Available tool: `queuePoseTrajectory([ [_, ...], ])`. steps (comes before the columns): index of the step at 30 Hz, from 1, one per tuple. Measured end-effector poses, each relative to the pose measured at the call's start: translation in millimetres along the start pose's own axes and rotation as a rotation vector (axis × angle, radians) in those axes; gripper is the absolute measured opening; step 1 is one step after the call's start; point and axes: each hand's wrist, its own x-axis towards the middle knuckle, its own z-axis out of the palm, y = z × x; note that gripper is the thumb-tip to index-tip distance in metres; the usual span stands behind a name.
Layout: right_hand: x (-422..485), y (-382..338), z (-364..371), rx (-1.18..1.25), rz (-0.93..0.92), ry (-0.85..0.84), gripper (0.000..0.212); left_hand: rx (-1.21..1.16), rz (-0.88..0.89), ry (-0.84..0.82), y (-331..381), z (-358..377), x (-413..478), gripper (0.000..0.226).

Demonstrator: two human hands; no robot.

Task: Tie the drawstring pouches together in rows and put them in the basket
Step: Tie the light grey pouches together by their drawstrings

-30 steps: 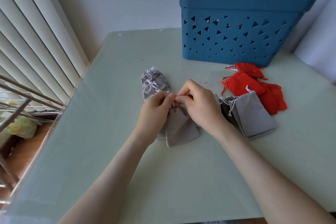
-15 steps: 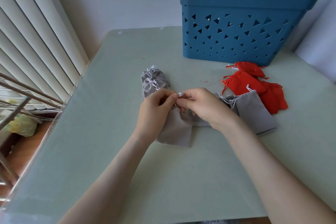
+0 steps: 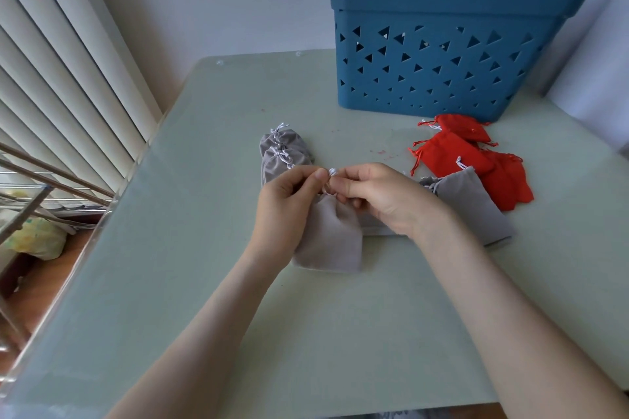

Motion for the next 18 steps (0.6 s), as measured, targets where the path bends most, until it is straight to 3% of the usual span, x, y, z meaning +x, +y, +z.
queuePoseTrajectory([
  [3, -0.2, -2.0, -0.9, 0.313, 0.086, -0.063, 0.013, -0.089, 0.022, -0.042, 3.9, -0.4, -0.3, 0.017],
  [7, -1.9, -4.1, -2.9, 0.43, 0.151, -0.094, 0.026, -0.001, 0.149, -0.117, 5.5, -4.3, 1.9, 0.019],
  [13, -3.0, -2.1, -5.9, 0.284, 0.103, -0.122, 0.017, 0.382, 0.324, -0.084, -5.2, -13.7, 9.9, 0.015],
  [18, -4.4, -2.3, -7.8, -0.068, -0.006, -0.04, 0.01, 0.426, 0.274, -0.088, -7.0, -12.1, 10.5, 0.01],
])
